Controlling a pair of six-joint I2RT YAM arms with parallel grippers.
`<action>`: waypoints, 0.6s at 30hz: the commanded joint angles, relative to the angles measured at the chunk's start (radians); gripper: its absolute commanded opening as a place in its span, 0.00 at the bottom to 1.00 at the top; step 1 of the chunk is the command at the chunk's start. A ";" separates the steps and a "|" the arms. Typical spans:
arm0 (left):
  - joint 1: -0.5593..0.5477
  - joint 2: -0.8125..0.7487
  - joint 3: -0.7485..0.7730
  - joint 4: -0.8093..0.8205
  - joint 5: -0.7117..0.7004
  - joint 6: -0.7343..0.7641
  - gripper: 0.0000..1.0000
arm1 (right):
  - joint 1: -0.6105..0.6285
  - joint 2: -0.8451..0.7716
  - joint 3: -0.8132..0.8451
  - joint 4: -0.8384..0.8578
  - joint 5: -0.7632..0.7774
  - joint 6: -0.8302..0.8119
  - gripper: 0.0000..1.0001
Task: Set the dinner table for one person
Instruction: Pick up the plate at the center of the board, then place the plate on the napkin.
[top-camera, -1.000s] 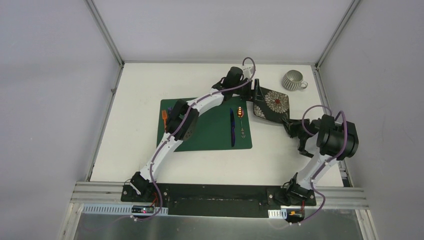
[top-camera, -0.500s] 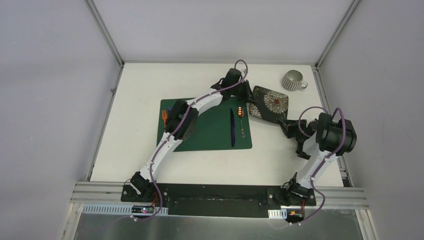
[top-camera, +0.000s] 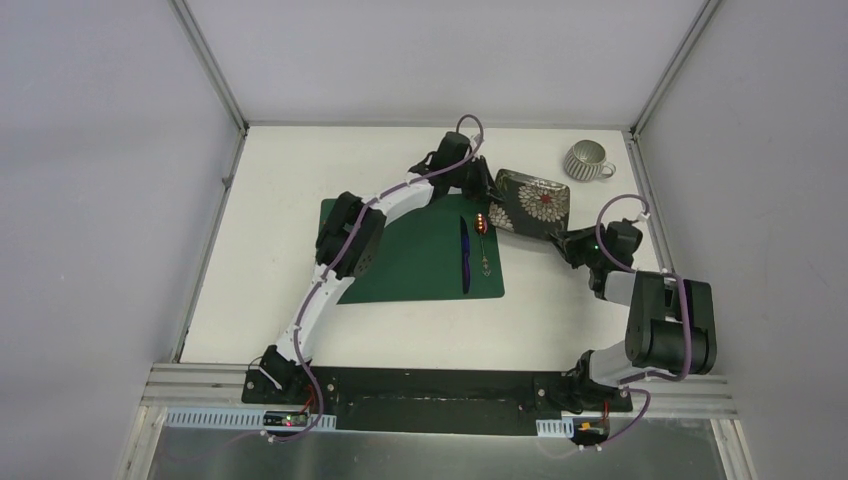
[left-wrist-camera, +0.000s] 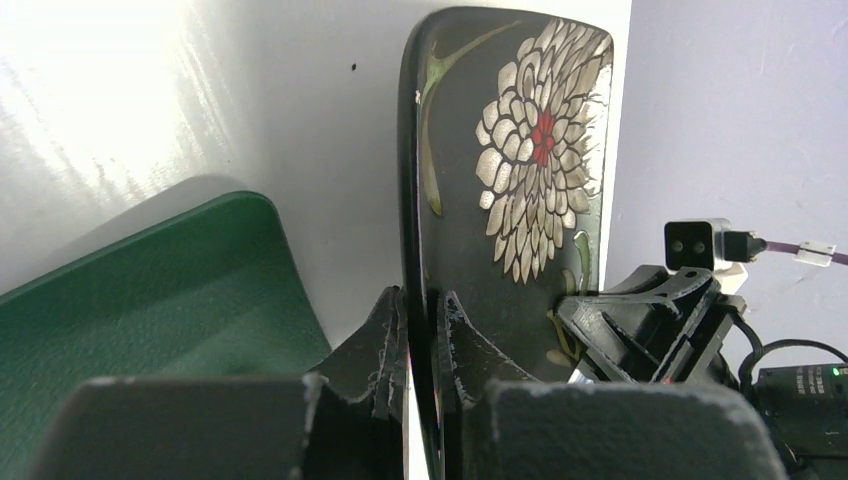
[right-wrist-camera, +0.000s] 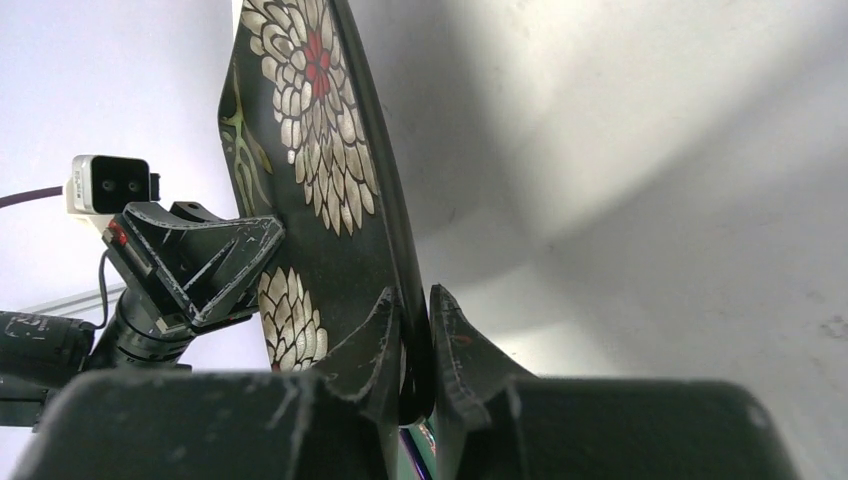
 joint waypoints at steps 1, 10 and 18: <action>-0.044 -0.139 -0.038 0.128 0.015 0.097 0.00 | 0.085 -0.078 0.070 -0.064 0.004 -0.083 0.00; -0.047 -0.310 -0.206 0.126 -0.027 0.147 0.00 | 0.214 -0.069 0.120 -0.105 0.059 -0.094 0.00; -0.048 -0.483 -0.351 0.107 -0.063 0.198 0.00 | 0.346 -0.068 0.181 -0.164 0.123 -0.112 0.00</action>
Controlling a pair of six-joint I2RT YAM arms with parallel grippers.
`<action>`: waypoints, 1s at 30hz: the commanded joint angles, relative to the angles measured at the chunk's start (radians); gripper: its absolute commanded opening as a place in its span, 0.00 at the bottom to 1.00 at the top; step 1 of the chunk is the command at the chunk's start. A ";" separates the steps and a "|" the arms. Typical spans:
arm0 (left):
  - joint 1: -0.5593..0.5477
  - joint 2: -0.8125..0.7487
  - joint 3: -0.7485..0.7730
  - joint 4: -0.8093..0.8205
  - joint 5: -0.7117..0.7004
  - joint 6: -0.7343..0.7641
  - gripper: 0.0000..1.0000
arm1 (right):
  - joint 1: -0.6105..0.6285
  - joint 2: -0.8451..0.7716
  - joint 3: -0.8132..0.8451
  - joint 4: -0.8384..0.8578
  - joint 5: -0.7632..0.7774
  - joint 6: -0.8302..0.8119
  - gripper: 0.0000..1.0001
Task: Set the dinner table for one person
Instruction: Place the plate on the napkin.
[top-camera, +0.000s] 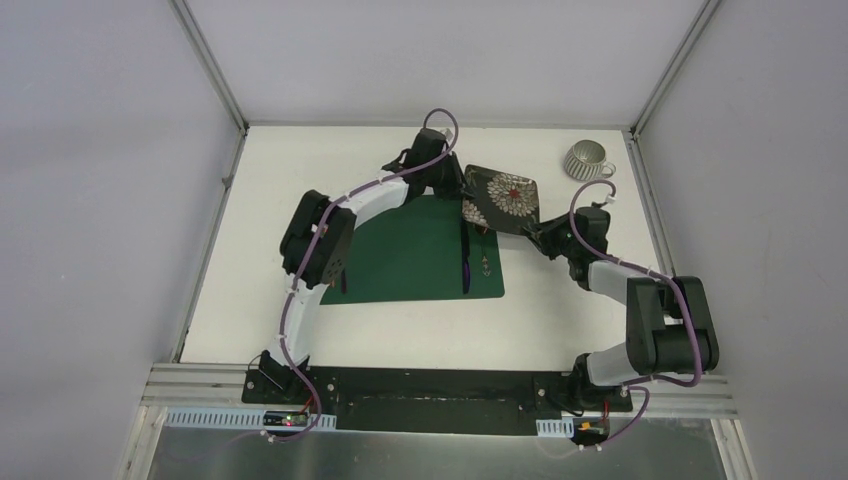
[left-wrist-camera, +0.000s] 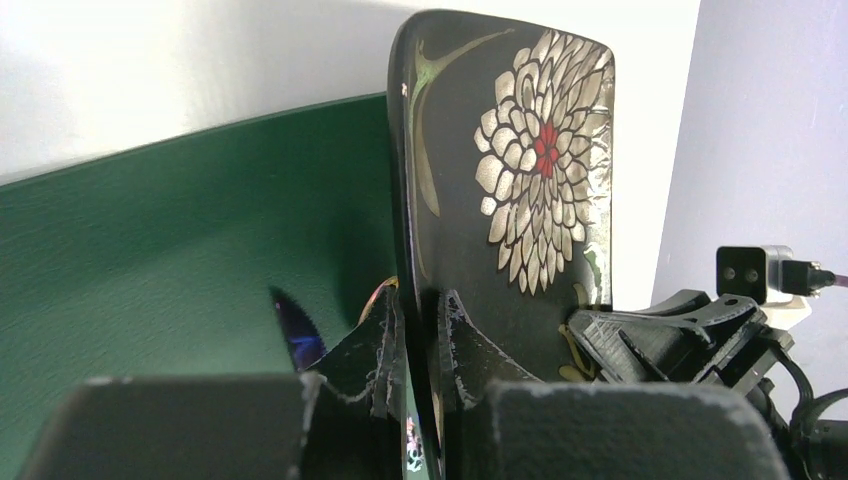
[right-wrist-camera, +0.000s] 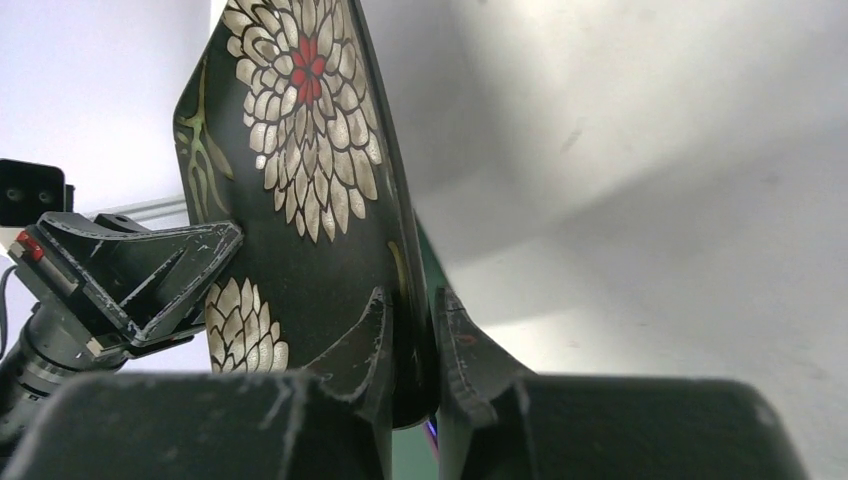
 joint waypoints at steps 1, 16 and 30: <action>-0.089 -0.204 -0.014 0.112 0.080 0.137 0.00 | 0.123 -0.025 0.092 0.003 -0.007 -0.099 0.00; -0.089 -0.470 -0.259 0.036 -0.006 0.185 0.00 | 0.386 0.049 0.215 -0.047 0.116 -0.100 0.00; -0.089 -0.723 -0.602 0.083 -0.072 0.173 0.00 | 0.602 0.163 0.291 -0.034 0.216 -0.082 0.00</action>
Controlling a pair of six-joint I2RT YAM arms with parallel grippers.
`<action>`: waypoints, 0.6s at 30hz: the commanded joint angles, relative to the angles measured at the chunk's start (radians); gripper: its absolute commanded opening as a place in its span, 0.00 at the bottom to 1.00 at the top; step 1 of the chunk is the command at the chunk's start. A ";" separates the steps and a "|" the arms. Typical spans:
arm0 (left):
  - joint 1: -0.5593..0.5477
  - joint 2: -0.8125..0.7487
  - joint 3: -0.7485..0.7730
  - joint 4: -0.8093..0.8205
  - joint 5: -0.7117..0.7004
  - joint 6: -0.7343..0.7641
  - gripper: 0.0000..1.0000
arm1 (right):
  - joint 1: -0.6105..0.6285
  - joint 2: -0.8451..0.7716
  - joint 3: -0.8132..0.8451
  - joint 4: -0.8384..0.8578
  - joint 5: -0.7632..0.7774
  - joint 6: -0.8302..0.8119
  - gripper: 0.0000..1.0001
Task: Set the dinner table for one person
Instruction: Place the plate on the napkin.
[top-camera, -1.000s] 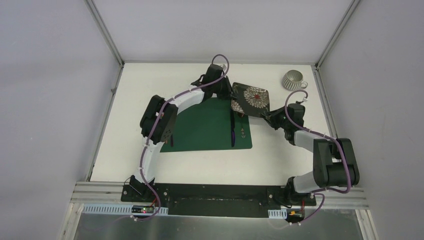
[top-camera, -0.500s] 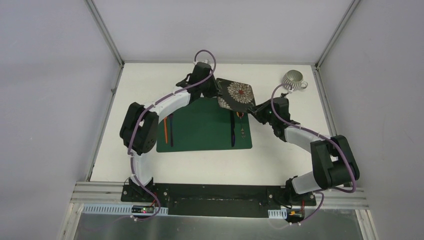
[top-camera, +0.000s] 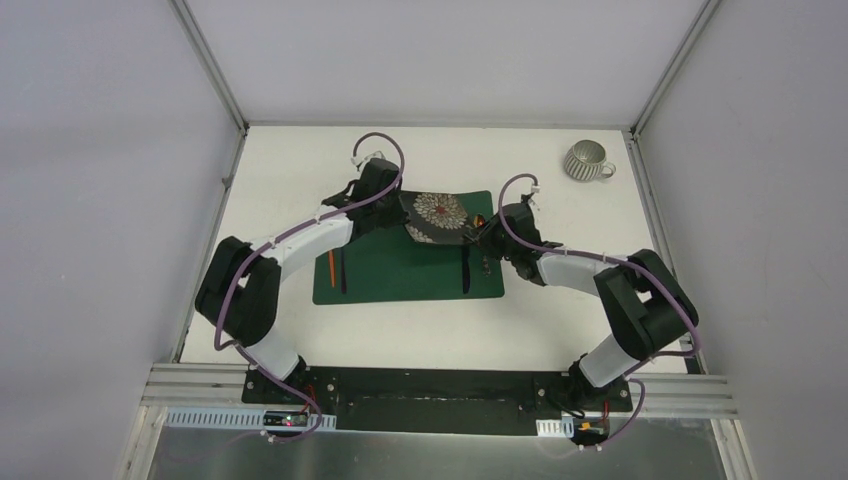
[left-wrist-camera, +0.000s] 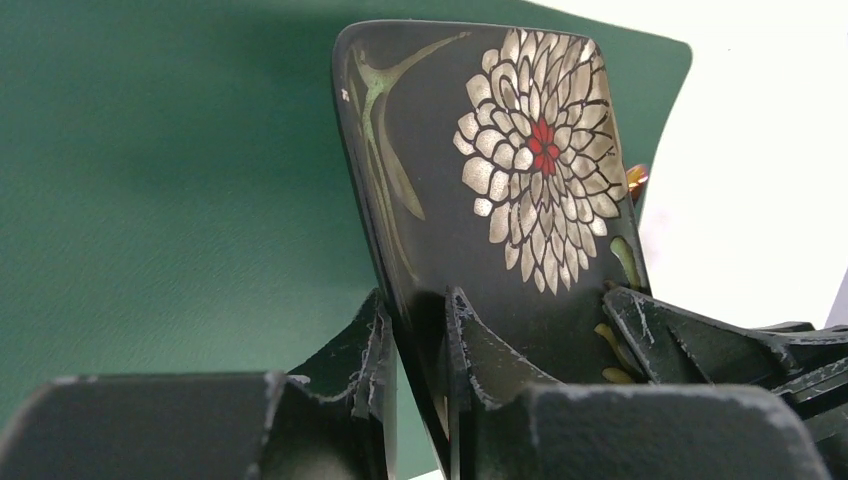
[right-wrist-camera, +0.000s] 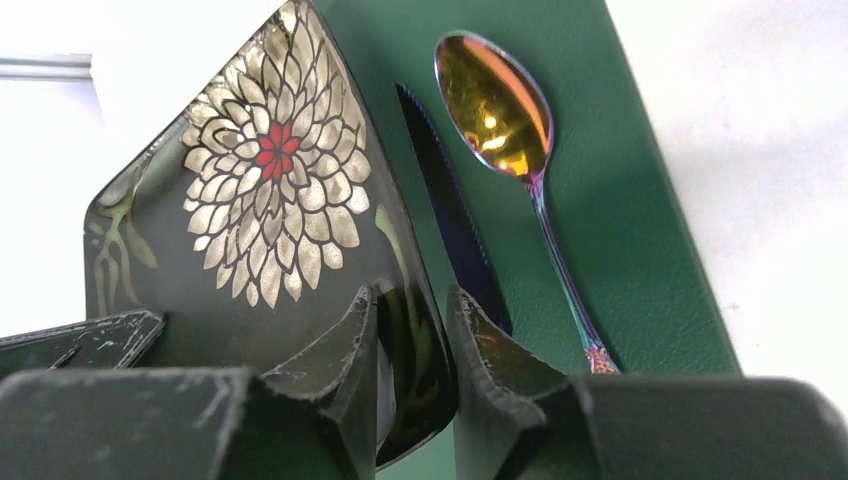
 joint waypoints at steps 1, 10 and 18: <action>-0.124 -0.139 -0.024 0.196 0.329 0.114 0.00 | 0.137 0.040 0.111 0.053 -0.080 -0.101 0.00; -0.123 -0.148 -0.044 0.130 0.289 0.130 0.00 | 0.211 0.073 0.148 0.041 -0.055 -0.099 0.00; -0.109 -0.088 0.007 -0.026 0.179 0.146 0.00 | 0.261 0.087 0.135 0.048 -0.021 -0.096 0.00</action>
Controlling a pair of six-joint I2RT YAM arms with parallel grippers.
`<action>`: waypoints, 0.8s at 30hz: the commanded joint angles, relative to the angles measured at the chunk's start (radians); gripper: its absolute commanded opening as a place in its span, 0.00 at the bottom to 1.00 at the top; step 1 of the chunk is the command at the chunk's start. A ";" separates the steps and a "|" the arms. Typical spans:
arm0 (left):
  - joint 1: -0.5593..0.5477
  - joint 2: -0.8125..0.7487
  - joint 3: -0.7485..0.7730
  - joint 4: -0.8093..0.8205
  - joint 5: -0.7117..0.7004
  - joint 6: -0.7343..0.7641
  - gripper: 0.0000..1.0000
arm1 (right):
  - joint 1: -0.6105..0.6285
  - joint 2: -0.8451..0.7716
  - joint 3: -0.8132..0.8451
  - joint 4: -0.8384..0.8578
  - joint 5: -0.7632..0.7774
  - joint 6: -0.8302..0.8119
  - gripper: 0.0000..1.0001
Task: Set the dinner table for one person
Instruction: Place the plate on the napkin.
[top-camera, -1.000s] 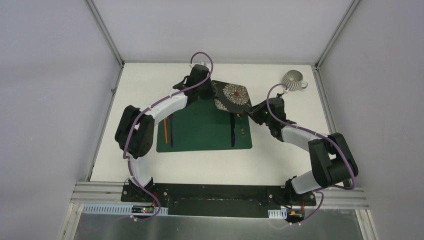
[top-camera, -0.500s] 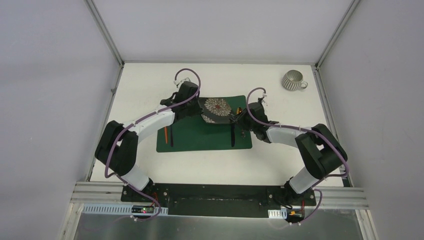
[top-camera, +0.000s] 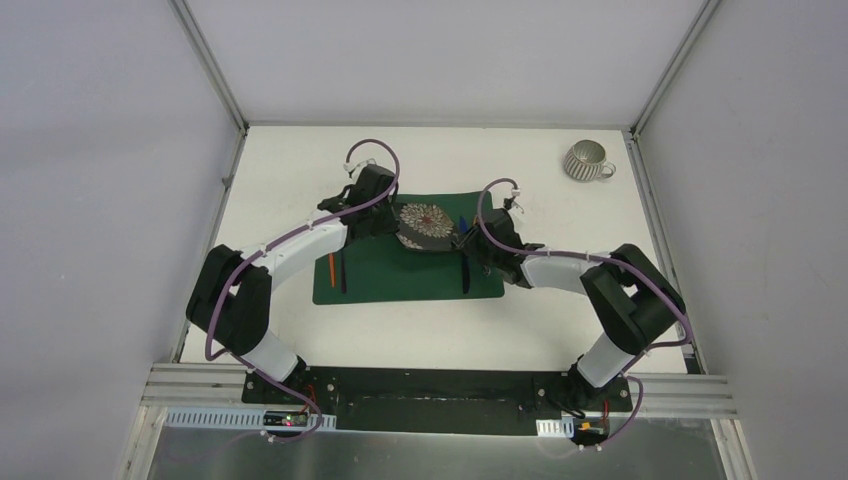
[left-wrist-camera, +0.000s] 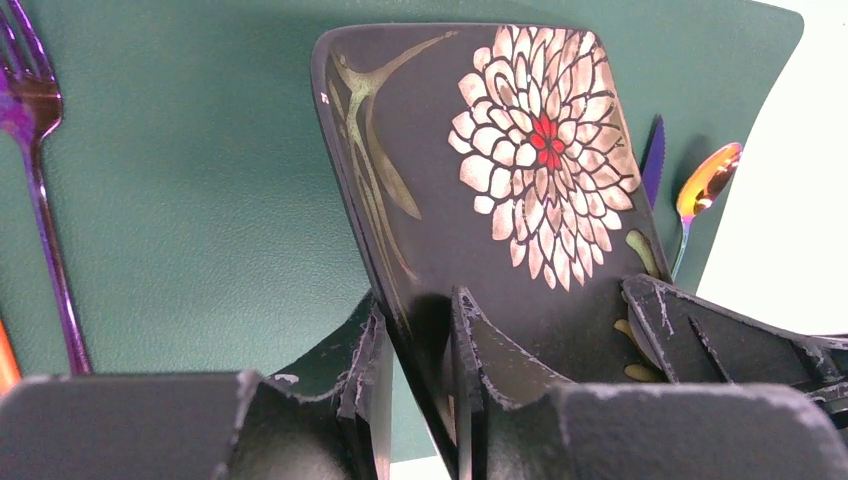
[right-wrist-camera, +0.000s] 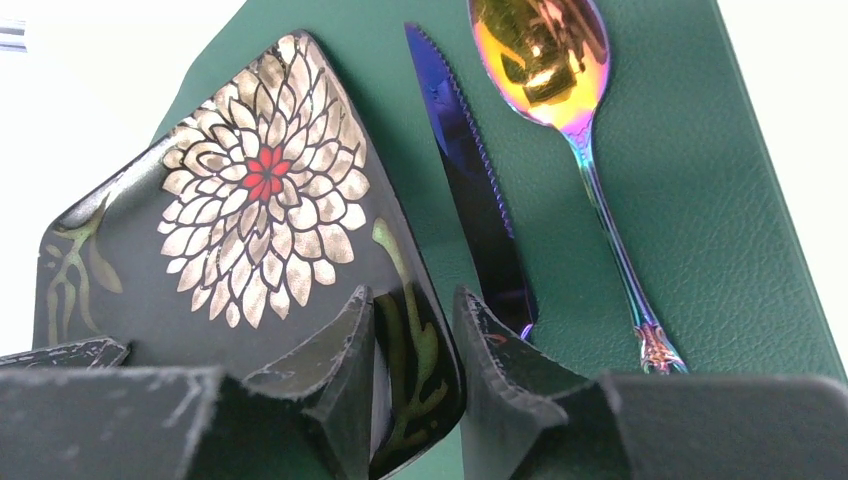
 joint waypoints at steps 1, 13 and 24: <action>-0.105 -0.004 0.078 0.075 0.257 0.114 0.00 | 0.138 0.022 0.082 0.091 -0.144 -0.095 0.00; -0.037 0.121 0.151 -0.091 0.266 0.060 0.00 | 0.242 0.043 0.056 0.123 -0.124 -0.075 0.00; -0.013 0.226 0.141 -0.125 0.310 0.036 0.00 | 0.312 0.081 0.083 0.129 -0.122 -0.067 0.00</action>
